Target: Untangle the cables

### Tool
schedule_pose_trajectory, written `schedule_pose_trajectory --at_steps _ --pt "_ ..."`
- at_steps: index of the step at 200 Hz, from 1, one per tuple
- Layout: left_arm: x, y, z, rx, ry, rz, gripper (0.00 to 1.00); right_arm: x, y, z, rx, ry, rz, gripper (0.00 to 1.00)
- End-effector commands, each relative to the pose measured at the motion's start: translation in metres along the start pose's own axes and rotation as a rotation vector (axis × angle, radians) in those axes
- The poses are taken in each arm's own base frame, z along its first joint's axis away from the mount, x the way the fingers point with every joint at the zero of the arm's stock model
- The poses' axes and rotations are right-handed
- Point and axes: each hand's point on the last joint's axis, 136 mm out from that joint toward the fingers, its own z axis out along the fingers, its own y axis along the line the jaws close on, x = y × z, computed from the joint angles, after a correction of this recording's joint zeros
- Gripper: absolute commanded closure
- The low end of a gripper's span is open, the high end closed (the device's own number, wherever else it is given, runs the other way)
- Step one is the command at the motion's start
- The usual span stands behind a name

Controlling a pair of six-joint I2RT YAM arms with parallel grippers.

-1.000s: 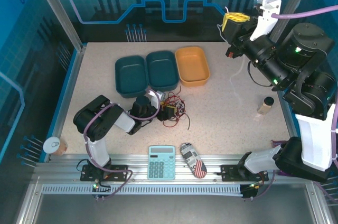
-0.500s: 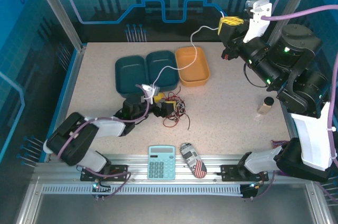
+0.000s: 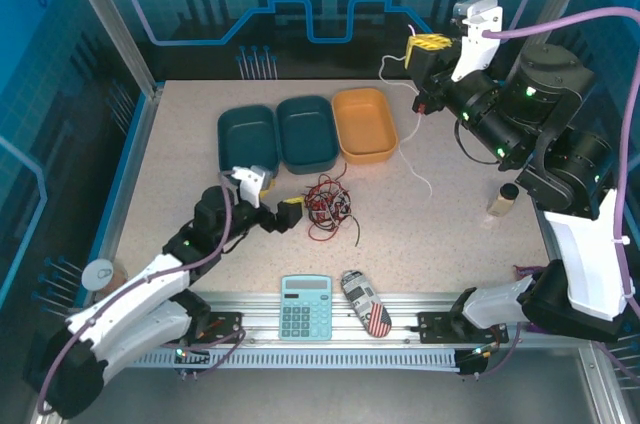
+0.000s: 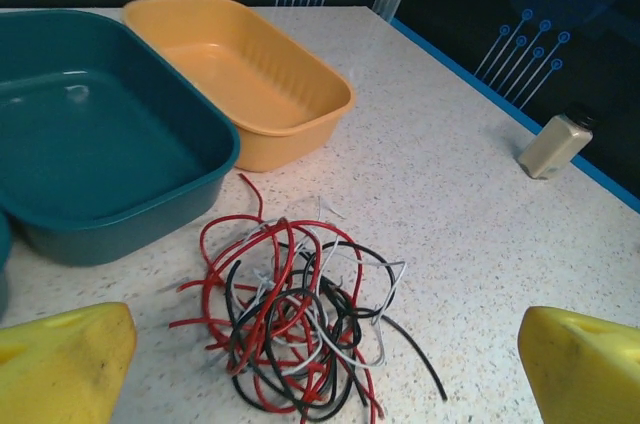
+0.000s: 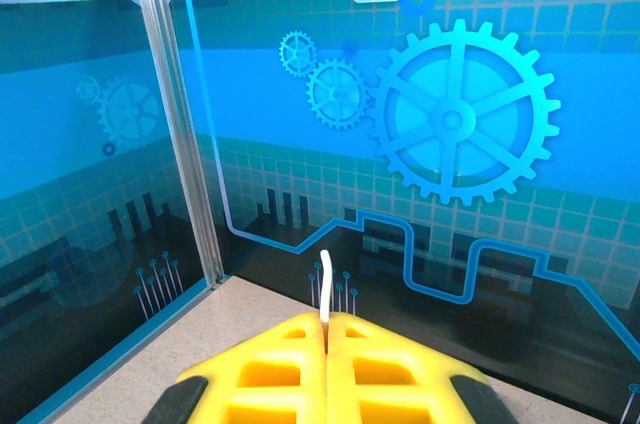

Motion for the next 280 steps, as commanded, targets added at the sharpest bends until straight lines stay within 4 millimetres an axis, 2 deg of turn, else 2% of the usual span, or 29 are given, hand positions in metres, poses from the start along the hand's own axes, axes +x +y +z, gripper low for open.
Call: schedule_pose_trajectory --at_steps 1,32,80,120,148,177,250,268,280 --pt "-0.014 -0.007 -0.01 0.013 0.0 0.048 0.01 0.0 0.008 0.003 -0.03 -0.005 0.018 1.0" --pt "-0.046 -0.027 -0.003 0.096 -0.043 0.096 0.01 0.005 0.014 0.007 -0.054 0.013 0.032 1.0" --pt "-0.064 -0.046 0.03 0.215 -0.042 0.096 0.01 0.013 0.026 0.016 -0.106 0.042 0.06 1.0" --pt "-0.067 -0.051 0.044 0.258 -0.038 0.08 0.09 0.019 0.035 0.024 -0.143 0.066 0.078 1.0" --pt "-0.065 -0.045 0.054 0.234 -0.034 0.056 0.25 0.021 0.04 0.029 -0.161 0.071 0.086 1.0" --pt "-0.058 -0.047 0.062 0.269 -0.03 0.038 0.22 0.018 0.043 0.03 -0.174 0.059 0.096 1.0" --pt "-0.06 -0.07 0.078 0.393 -0.009 0.035 0.15 0.021 0.049 0.037 -0.196 0.068 0.103 1.0" --pt "-0.055 -0.068 0.08 0.389 0.004 0.021 0.18 0.022 0.05 0.04 -0.196 0.069 0.1 1.0" --pt "-0.052 -0.066 0.082 0.382 0.011 0.009 0.27 0.022 0.05 0.041 -0.194 0.068 0.096 1.0"
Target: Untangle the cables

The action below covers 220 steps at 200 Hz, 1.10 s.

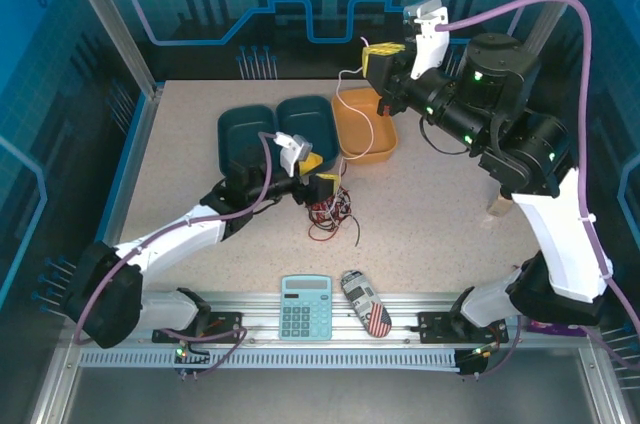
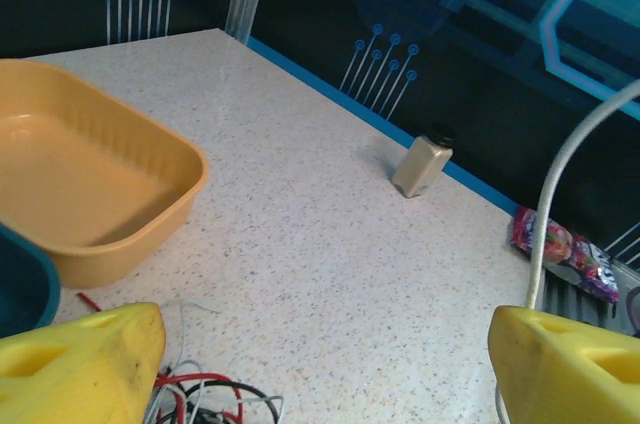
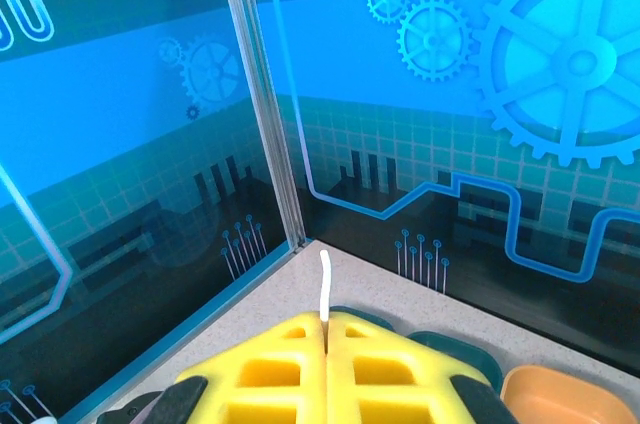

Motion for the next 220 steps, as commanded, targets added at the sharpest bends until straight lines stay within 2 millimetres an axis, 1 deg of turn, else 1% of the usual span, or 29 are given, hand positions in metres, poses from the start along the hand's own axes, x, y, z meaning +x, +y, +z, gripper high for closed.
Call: schedule_pose_trajectory --at_steps 1,11,56,75,88,100,108,111,128,175,220 --pt "-0.01 -0.009 0.004 0.044 -0.025 -0.005 0.28 -0.005 0.007 0.004 -0.024 -0.024 0.007 1.0" --pt "-0.009 -0.007 0.005 0.036 -0.023 -0.015 0.34 -0.005 0.006 0.005 -0.018 -0.024 0.003 1.0" --pt "-0.002 -0.003 0.004 0.022 -0.026 -0.052 0.34 -0.005 -0.006 0.011 0.051 -0.029 -0.032 1.0" --pt "0.0 0.003 0.0 -0.021 -0.034 -0.07 0.26 -0.008 -0.016 0.014 0.111 -0.044 -0.061 1.0" --pt "0.001 0.008 -0.003 -0.058 -0.038 -0.079 0.15 -0.011 -0.025 0.018 0.157 -0.057 -0.093 1.0" --pt "0.002 0.012 -0.007 -0.09 -0.041 -0.085 0.09 -0.014 -0.034 0.022 0.212 -0.068 -0.125 1.0" --pt "0.002 0.014 -0.01 -0.108 -0.041 -0.088 0.02 -0.015 -0.042 0.026 0.252 -0.071 -0.149 1.0" --pt "0.002 0.014 -0.011 -0.114 -0.04 -0.088 0.01 -0.016 -0.044 0.027 0.265 -0.074 -0.156 1.0" --pt "0.002 0.017 -0.02 -0.154 -0.037 -0.088 0.01 -0.017 -0.062 0.034 0.327 -0.068 -0.172 1.0" --pt "0.008 0.028 -0.048 -0.294 -0.026 -0.085 0.01 -0.013 -0.102 0.052 0.401 -0.05 -0.163 1.0" --pt "0.012 0.033 -0.069 -0.381 -0.024 -0.08 0.01 0.0 -0.133 0.078 0.425 -0.013 -0.142 1.0"
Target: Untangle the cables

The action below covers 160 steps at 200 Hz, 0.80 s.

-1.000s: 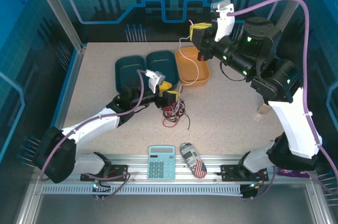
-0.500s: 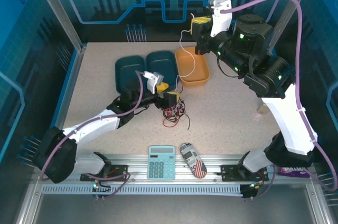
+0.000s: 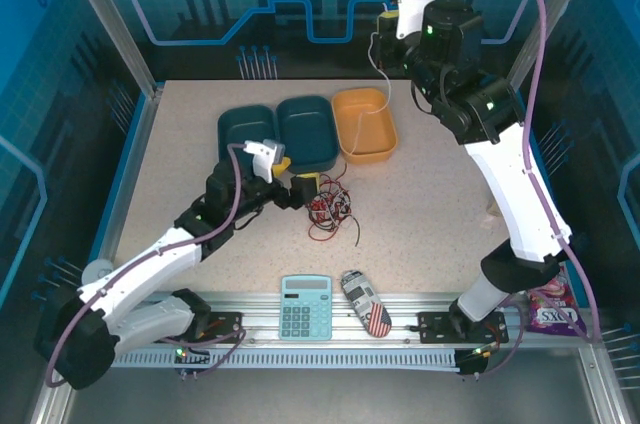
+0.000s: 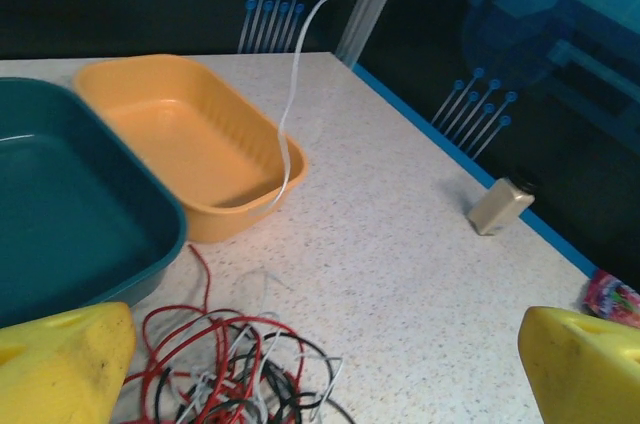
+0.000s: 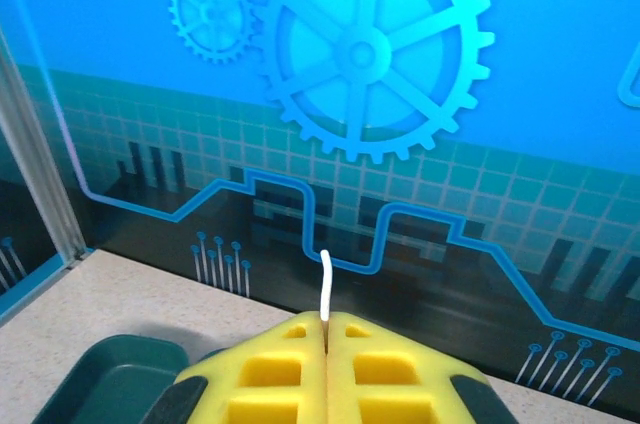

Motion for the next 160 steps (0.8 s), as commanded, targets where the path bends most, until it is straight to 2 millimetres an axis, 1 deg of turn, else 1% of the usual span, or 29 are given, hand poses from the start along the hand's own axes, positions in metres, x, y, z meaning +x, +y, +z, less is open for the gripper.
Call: schedule_pose_trajectory --at_steps 1,59,94,103,135,160 --pt "0.013 0.015 -0.009 -0.087 0.032 0.015 0.01 -0.012 -0.009 0.01 0.003 -0.043 0.023 1.0" --pt "0.02 0.019 -0.017 -0.109 0.044 -0.001 0.01 0.013 -0.02 0.057 0.036 0.002 0.003 1.0" --pt "0.028 0.022 -0.022 -0.124 0.061 -0.008 0.01 0.03 -0.021 0.086 0.064 0.035 -0.044 1.0" --pt "0.028 0.023 -0.024 -0.127 0.059 -0.011 0.01 0.037 -0.021 0.094 0.07 0.053 -0.054 1.0" --pt "0.032 0.026 -0.033 -0.148 0.051 -0.014 0.01 0.057 -0.023 0.114 0.092 0.1 -0.076 1.0" --pt "0.034 0.029 -0.038 -0.164 0.05 -0.014 0.01 0.064 -0.027 0.122 0.105 0.12 -0.078 1.0"
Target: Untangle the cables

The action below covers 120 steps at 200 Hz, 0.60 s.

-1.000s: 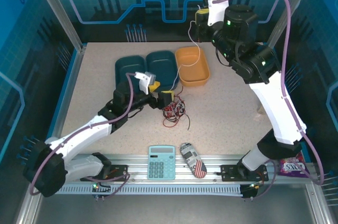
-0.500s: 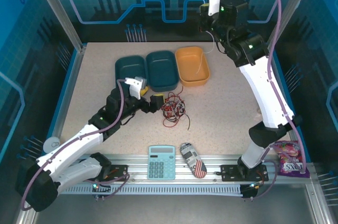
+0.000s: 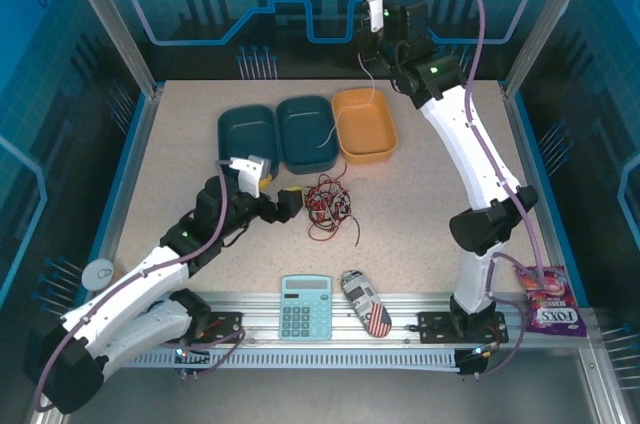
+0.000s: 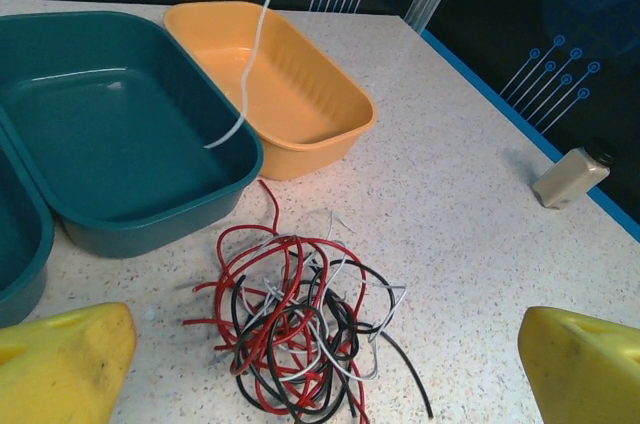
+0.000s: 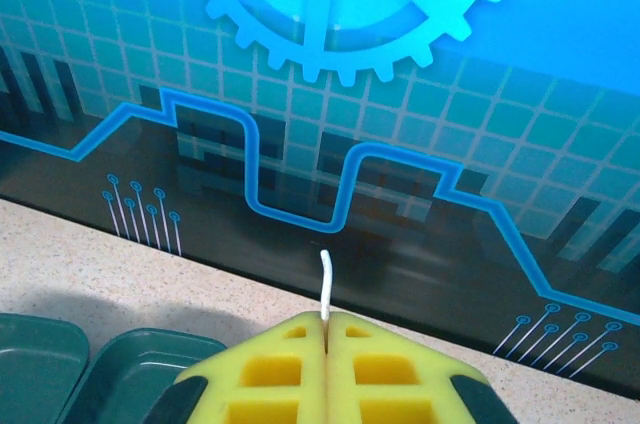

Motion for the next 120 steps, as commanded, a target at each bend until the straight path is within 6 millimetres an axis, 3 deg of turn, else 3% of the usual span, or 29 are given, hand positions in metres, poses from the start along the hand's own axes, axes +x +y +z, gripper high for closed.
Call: schedule_pose_trajectory --at_steps 1,40,85,120 --pt "0.004 0.006 -0.005 -0.032 0.001 0.002 0.01 -0.014 -0.016 0.0 0.045 -0.033 0.0 1.0" --pt "0.009 0.01 -0.008 -0.047 0.007 -0.001 0.01 -0.028 -0.027 -0.003 0.067 -0.061 0.004 1.0" --pt "0.012 0.012 -0.008 -0.058 0.012 -0.009 0.01 -0.063 -0.045 -0.034 0.076 -0.15 0.038 1.0" --pt "0.013 0.014 -0.007 -0.062 0.008 -0.014 0.01 -0.052 -0.048 -0.038 0.082 -0.12 0.037 1.0"
